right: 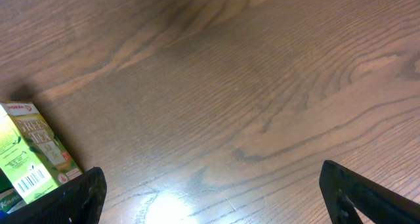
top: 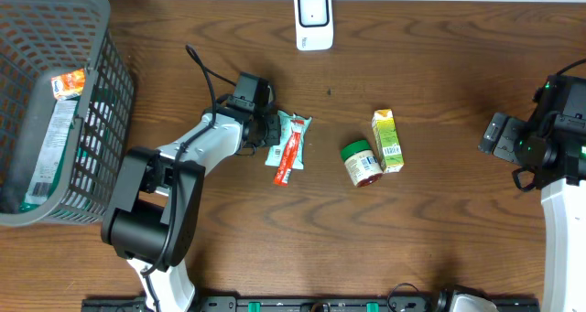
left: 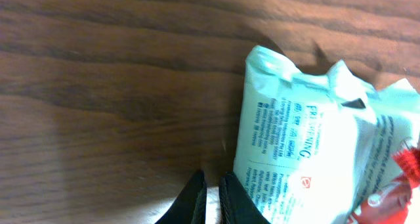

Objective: Scan the item barcode
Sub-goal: 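Lift the left gripper away from the items toward the basket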

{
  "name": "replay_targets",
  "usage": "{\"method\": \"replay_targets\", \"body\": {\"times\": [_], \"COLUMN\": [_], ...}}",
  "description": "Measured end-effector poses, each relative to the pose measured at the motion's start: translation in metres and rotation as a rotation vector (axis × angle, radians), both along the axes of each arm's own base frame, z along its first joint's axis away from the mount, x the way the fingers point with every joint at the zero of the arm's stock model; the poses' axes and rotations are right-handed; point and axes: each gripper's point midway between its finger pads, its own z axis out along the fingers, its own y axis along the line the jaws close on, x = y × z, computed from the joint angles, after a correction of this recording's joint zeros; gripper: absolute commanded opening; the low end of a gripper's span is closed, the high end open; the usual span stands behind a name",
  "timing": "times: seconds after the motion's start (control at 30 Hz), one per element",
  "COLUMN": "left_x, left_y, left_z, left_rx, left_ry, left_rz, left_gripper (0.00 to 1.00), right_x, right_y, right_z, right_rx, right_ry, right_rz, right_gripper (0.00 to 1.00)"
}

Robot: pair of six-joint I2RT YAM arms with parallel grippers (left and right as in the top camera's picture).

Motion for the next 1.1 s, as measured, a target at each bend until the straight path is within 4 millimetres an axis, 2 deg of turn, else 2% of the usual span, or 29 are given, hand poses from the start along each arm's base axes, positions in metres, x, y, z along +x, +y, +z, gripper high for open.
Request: {"method": "replay_targets", "body": {"times": [0.37, 0.47, 0.63, 0.7, 0.8, 0.83, 0.9, 0.93, 0.97, 1.03, 1.1], "left_x": [-0.019, -0.022, -0.021, -0.021, -0.024, -0.024, -0.013, -0.007, 0.010, 0.022, 0.036], "left_y": [-0.038, -0.044, -0.042, -0.036, -0.025, -0.022, -0.017, -0.014, -0.008, 0.010, 0.037], "left_z": [0.000, 0.000, 0.001, 0.002, 0.015, 0.024, 0.064, 0.088, 0.142, 0.203, 0.268], "left_rx": [-0.008, -0.008, 0.014, 0.047, 0.088, 0.100, 0.105, 0.105, 0.093, 0.102, 0.111], "left_ry": [0.004, 0.004, -0.010, -0.013, -0.008, -0.010, -0.048, -0.071, -0.150, -0.227, -0.349], "left_rz": [-0.101, -0.116, -0.113, -0.104, -0.084, -0.079, -0.060, -0.049, -0.019, 0.020, 0.096], "left_gripper": [0.11, 0.15, 0.29, 0.38, 0.48, 0.55, 0.64, 0.64, 0.65, 0.65, 0.65], "right_x": [0.000, 0.000, 0.000, 0.000, 0.000, 0.000, 0.000, 0.000, 0.000, 0.000, 0.000], "right_y": [0.000, 0.000, 0.000, 0.000, 0.000, 0.000, 0.000, 0.000, 0.000, 0.000, 0.000], "right_z": [0.000, 0.000, 0.000, 0.000, 0.000, 0.000, 0.000, 0.000, 0.000, 0.000, 0.000], "right_rx": [0.000, 0.000, 0.000, 0.000, 0.000, 0.000, -0.001, 0.000, 0.000, -0.001, 0.000], "right_ry": [0.000, 0.000, 0.001, 0.000, 0.000, 0.000, 0.000, 0.001, 0.001, -0.001, 0.001], "right_rz": [0.000, 0.000, 0.000, 0.000, 0.000, 0.000, 0.000, 0.000, 0.000, 0.000, 0.000], "right_gripper": [0.99, 0.99, 0.99, 0.99, 0.99, 0.99, 0.99, 0.99, 0.99, 0.99, 0.99]}}
